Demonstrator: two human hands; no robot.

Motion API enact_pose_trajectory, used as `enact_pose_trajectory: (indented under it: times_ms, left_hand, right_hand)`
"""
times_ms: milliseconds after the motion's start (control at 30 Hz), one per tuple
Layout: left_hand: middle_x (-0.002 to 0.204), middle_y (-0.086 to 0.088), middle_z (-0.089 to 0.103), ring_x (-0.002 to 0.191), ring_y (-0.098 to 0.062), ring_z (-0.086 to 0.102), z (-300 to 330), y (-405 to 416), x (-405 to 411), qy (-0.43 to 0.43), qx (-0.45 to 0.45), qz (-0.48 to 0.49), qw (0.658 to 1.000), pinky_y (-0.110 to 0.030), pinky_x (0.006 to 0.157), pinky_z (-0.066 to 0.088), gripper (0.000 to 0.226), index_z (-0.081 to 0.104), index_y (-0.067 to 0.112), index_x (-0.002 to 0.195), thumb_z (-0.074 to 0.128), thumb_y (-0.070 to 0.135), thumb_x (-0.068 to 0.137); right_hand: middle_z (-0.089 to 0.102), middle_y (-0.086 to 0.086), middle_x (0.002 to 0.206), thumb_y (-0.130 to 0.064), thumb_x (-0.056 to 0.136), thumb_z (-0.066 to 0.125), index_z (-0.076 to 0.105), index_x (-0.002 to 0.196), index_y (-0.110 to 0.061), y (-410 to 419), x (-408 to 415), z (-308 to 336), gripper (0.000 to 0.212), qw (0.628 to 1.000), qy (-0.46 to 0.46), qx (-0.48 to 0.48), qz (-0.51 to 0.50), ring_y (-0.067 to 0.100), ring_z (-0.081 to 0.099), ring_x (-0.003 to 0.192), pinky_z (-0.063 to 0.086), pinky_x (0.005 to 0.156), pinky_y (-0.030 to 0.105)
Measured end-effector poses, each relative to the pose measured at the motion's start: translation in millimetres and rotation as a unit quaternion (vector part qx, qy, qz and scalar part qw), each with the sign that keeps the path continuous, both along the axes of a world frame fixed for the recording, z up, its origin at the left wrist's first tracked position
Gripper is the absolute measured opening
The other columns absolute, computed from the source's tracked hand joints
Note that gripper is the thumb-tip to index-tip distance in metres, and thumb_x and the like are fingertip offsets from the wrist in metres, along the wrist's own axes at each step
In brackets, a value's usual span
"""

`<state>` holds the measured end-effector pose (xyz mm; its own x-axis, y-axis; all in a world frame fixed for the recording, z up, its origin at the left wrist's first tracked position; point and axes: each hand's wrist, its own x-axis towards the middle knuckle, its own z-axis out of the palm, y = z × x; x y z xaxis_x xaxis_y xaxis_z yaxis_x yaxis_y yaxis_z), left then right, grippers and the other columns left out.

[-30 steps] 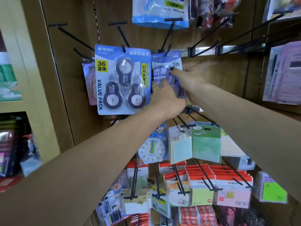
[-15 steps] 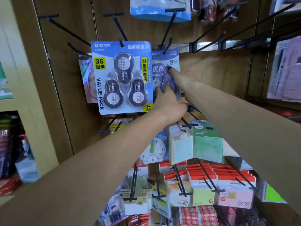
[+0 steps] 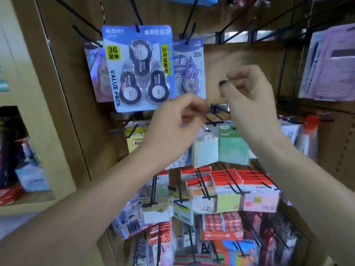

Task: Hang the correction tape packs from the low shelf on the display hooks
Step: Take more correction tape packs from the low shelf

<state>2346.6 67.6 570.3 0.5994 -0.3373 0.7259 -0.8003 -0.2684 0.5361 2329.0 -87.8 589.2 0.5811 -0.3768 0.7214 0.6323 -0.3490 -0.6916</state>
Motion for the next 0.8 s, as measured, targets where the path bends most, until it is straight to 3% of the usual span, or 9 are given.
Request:
enact_pose_trajectory:
  times_ms: [200, 300, 467, 567, 633, 800]
  left_hand:
    - [0.086, 0.007, 0.071, 0.078, -0.01, 0.069, -101, 20, -34, 0.012, 0.004, 0.007, 1.0, -0.019, 0.067, 0.05, 0.026, 0.066, 0.02, 0.093, 0.061, -0.004, 0.084]
    - [0.084, 0.006, 0.071, 0.076, -0.014, 0.069, -180, 24, -43, 0.092, 0.042, -0.014, 0.995, -0.034, 0.071, 0.055, 0.024, 0.065, 0.023, 0.091, 0.058, 0.003, 0.08]
    - [0.082, 0.007, 0.073, 0.077, -0.015, 0.072, -325, 33, -46, 0.254, 0.127, -0.026, 0.958, -0.041, 0.073, 0.058, 0.026, 0.063, 0.032, 0.089, 0.061, 0.007, 0.083]
    - [0.08, 0.009, 0.073, 0.08, -0.018, 0.074, -412, 42, -52, 0.356, 0.17, -0.018, 0.919, -0.038, 0.075, 0.059, 0.028, 0.065, 0.034, 0.088, 0.063, 0.006, 0.088]
    - [0.081, 0.007, 0.071, 0.079, -0.018, 0.073, -466, 49, -60, 0.407, 0.213, -0.003, 0.888, -0.032, 0.073, 0.055, 0.023, 0.065, 0.024, 0.091, 0.065, 0.002, 0.091]
    - [0.097, 0.01, 0.068, 0.089, -0.009, 0.068, -582, 61, -86, 0.532, 0.324, 0.021, 0.782, -0.026, 0.064, 0.051, 0.012, 0.062, 0.021, 0.107, 0.062, 0.017, 0.096]
  right_hand:
    - [0.061, -0.001, 0.084, -0.008, 0.088, 0.061, 0.058, 0.096, -0.019, 16, -45, -109, 0.014, 0.998, 0.013, 0.052, 0.027, 0.011, 0.057, 0.074, 0.047, 0.067, 0.022]
    - [0.057, -0.004, 0.079, -0.004, 0.085, 0.06, 0.057, 0.092, -0.019, 22, -54, -181, 0.016, 0.994, 0.067, 0.089, 0.009, 0.01, 0.053, 0.07, 0.044, 0.067, 0.022]
    - [0.058, -0.004, 0.077, -0.01, 0.081, 0.056, 0.057, 0.092, -0.017, 40, -78, -331, 0.013, 0.959, 0.24, 0.147, -0.027, 0.005, 0.052, 0.066, 0.044, 0.064, 0.02]
    - [0.058, -0.009, 0.078, -0.009, 0.085, 0.06, 0.055, 0.088, -0.025, 50, -97, -428, 0.016, 0.911, 0.366, 0.175, -0.078, 0.008, 0.053, 0.068, 0.045, 0.069, 0.029]
    - [0.059, -0.008, 0.082, -0.003, 0.09, 0.062, 0.055, 0.091, -0.021, 53, -114, -490, 0.02, 0.866, 0.444, 0.198, -0.114, 0.013, 0.055, 0.073, 0.046, 0.074, 0.034]
    - [0.063, -0.005, 0.088, -0.012, 0.092, 0.062, 0.054, 0.105, -0.018, 63, -164, -628, 0.016, 0.728, 0.613, 0.275, -0.133, 0.022, 0.062, 0.085, 0.05, 0.073, 0.034]
